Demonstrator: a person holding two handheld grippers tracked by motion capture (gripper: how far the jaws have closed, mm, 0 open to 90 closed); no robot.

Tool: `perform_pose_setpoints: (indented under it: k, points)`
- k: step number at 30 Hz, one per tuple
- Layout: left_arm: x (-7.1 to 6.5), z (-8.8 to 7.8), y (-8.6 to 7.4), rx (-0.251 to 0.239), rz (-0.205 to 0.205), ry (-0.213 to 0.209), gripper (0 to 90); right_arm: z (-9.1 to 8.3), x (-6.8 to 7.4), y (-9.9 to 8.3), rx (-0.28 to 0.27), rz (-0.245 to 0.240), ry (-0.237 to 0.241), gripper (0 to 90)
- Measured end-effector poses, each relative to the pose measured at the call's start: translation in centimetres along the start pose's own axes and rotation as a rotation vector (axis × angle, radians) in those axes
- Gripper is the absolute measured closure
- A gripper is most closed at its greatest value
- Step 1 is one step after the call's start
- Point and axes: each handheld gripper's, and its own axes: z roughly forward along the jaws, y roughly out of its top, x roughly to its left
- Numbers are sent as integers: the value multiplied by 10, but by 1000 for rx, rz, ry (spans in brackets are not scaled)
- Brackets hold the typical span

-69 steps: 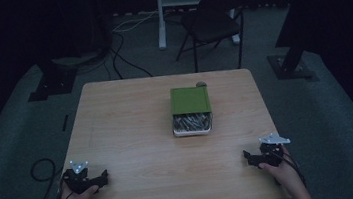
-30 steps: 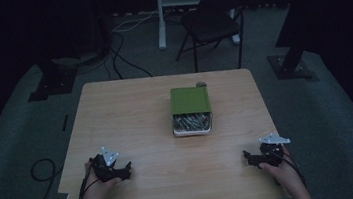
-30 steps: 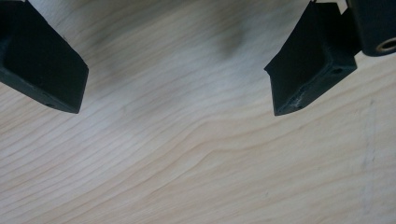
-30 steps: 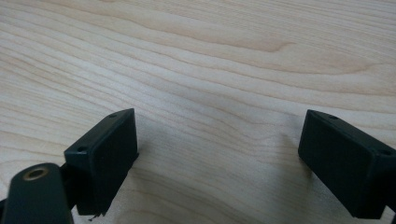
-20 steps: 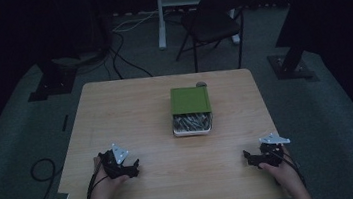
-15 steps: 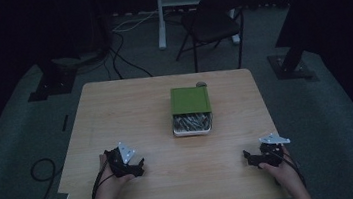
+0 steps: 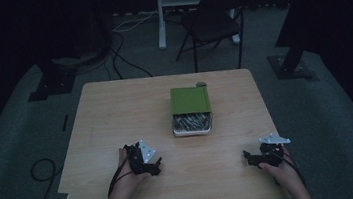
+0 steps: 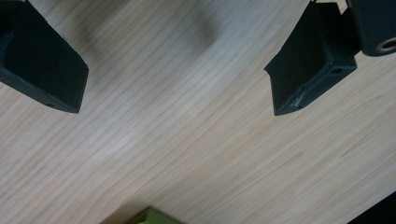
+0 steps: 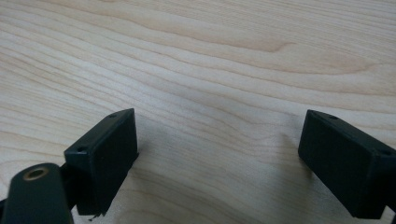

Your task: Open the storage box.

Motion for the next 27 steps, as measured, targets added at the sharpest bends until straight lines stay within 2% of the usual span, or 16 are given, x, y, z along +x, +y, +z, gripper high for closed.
perform_pose_setpoints:
  k: [1, 4, 7, 8, 13, 14, 17, 20, 21, 22, 25, 26, 27]
  points:
    - [0, 0, 0, 0, 0, 0, 53, 0, 0, 0, 0, 0, 0, 115]
    - [-9, 5, 8, -6, 42, -13, 53, 0, 0, 0, 0, 0, 0, 115]
    - [-12, 7, 12, -11, 59, -17, 53, 0, 0, 0, 0, 0, 0, 115]
    - [-16, 9, 16, -17, 80, -20, 53, 0, 0, 0, 0, 0, 0, 115]
    - [-22, 12, 23, -33, 109, -23, 53, 0, 0, 0, 0, 0, 0, 115]
    - [-26, 14, 28, -41, 151, -16, 53, 0, 0, 0, 0, 0, 0, 115]
    - [-29, 15, 31, -54, 165, -26, 53, 0, 0, 0, 0, 0, 1, 115]
    - [-38, 18, 38, -67, 216, -34, 53, 0, 0, 0, -1, -2, 1, 115]
    - [-38, 18, 38, -67, 216, -34, 53, 0, 0, 0, -1, -2, 1, 115]
    - [-42, 19, 41, -74, 237, -38, 53, 0, 0, 0, -1, -2, 2, 115]
    - [-47, 20, 44, -83, 258, -43, 53, 0, 0, 0, -1, -3, 2, 115]
    - [-50, 20, 47, -107, 285, -49, 53, 0, 0, 0, -1, -2, 2, 115]
    - [-50, 20, 47, -107, 285, -49, 53, 0, 0, 0, -1, -2, 2, 115]
